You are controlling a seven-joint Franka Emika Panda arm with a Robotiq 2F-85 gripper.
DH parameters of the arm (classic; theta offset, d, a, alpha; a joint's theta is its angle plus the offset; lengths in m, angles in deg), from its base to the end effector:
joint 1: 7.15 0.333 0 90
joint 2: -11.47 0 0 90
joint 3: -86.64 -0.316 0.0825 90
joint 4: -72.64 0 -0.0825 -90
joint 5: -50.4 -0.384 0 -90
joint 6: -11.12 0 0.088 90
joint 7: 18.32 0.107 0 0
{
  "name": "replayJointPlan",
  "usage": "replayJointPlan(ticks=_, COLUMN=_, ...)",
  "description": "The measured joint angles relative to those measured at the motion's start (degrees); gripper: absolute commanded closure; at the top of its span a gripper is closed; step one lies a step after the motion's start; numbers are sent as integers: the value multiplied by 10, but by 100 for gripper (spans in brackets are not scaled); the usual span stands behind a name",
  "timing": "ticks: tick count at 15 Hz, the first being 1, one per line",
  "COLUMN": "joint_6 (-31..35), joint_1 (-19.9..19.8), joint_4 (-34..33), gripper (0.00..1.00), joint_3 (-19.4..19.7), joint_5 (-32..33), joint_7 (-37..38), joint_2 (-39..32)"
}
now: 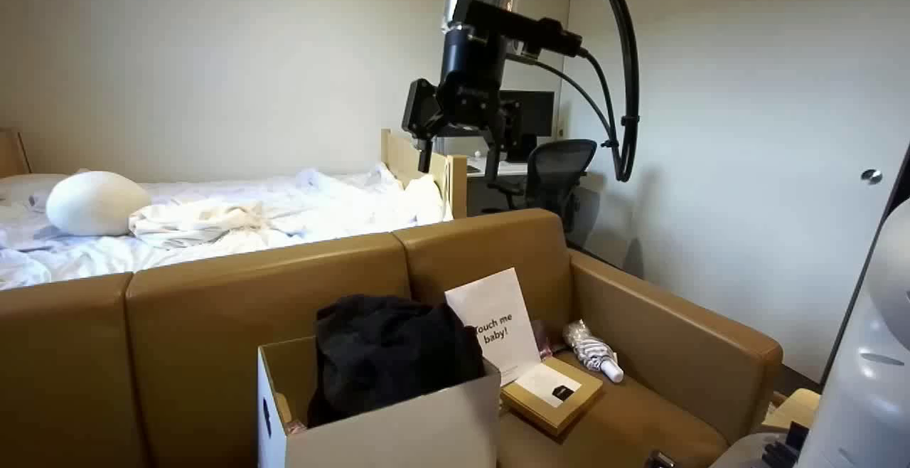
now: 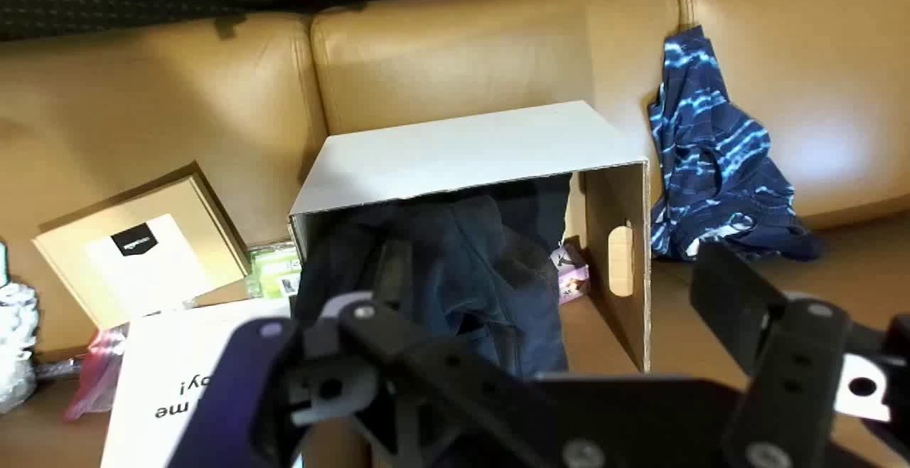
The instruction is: Take the umbrella and put it in the box
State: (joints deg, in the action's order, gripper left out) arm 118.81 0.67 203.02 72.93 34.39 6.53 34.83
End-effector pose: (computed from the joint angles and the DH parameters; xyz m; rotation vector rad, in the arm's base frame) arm 0.3933 0.1869 0.5119 -2.9696 0.2404 0.0918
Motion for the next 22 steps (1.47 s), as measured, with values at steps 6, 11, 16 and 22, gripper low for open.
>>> replayJointPlan(ticks=6, joint_6=0, joint_1=0, joint_4=0, gripper=0, joint_3=0, joint_5=0, joint_7=0, joint_2=0)
replayJointPlan(ticks=11, joint_6=-27, joint_1=-2, joint_4=-28, gripper=0, joint_3=28, joint_5=1, joint_7=-23, joint_2=-1)
replayJointPlan(ticks=16, joint_6=-71, joint_1=-34, joint_4=-112, gripper=0, joint_3=84, joint_5=22, joint_7=-58, joint_2=-26)
replayJointPlan(ticks=22, joint_6=3, joint_1=-88, joint_4=-217, gripper=0, joint_3=150, joint_5=72, joint_7=-117, joint_2=-124)
